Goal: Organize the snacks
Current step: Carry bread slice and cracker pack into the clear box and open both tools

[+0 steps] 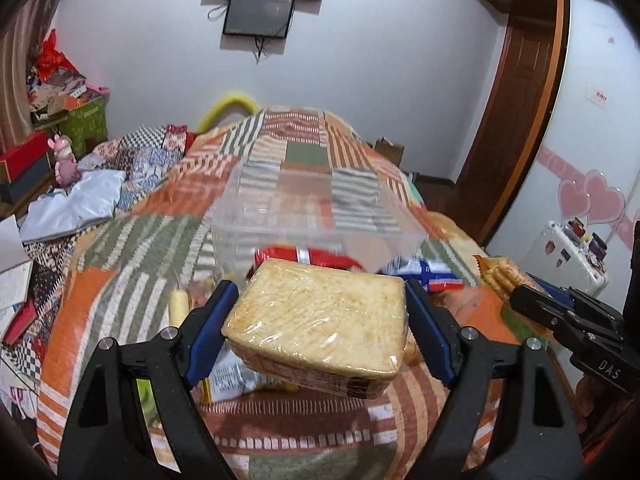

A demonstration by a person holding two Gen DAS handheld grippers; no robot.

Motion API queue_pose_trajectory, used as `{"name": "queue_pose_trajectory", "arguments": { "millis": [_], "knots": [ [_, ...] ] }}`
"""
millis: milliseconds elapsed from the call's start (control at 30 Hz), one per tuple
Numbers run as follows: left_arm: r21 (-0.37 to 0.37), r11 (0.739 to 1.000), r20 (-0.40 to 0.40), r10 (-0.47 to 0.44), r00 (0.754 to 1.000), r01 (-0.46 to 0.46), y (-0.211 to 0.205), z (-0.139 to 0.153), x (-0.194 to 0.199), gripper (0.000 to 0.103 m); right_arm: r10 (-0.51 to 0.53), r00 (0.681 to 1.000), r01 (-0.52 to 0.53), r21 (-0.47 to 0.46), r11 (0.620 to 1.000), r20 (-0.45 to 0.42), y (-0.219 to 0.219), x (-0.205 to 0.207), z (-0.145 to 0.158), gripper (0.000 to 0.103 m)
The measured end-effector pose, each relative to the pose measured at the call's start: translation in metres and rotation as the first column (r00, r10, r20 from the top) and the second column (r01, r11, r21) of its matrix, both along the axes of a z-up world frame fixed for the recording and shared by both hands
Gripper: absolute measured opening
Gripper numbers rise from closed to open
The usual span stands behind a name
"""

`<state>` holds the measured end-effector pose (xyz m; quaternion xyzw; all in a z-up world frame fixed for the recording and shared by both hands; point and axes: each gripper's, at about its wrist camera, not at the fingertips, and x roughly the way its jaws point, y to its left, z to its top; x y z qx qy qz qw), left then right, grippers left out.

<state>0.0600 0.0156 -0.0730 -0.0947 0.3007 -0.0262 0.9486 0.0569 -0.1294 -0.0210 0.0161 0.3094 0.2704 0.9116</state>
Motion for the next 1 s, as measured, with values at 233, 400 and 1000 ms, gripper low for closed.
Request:
{"name": "queue_pose_trajectory", "arguments": {
  "millis": [233,400,1000],
  "knots": [
    [-0.010,1.000,0.058,0.012,0.998,-0.012,0.006,0.025,0.017,0.083,-0.003,0.999,0.002,0.018,1.000,0.037,0.010,0.020,0.010,0.031],
    [-0.002,1.000,0.085,0.025,0.996,-0.025,0.008,0.038,0.037,0.083,-0.011,0.999,0.009,0.036,0.999,0.050,0.017,0.042,0.015,0.031],
    [0.015,1.000,-0.039,0.011,0.999,-0.011,0.038,0.021,0.142,0.083,-0.007,1.000,0.007,-0.009,1.000,-0.001,0.043,0.120,0.008,0.031]
  ]
}}
